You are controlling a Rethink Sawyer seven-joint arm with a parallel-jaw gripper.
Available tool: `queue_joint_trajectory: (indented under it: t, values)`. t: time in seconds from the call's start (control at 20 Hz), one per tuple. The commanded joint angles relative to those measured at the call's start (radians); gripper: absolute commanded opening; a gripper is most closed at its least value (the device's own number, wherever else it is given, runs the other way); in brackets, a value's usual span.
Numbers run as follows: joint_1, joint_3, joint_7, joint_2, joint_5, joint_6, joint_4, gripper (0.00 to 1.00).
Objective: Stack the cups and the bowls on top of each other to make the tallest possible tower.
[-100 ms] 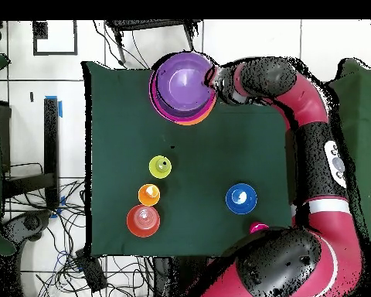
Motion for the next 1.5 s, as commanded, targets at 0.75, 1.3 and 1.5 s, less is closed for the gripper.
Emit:
queue_joint_trajectory:
  t: [0.75,1.3,1.5]
  values:
    - [0.066,-0.027,0.020,-0.088,-0.009,0.147,-0.010,1.00]
    - [0.075,-0.027,0.034,-0.128,-0.002,0.167,-0.014,1.00]
    - [0.080,-0.029,0.036,-0.137,-0.004,0.183,-0.026,1.00]
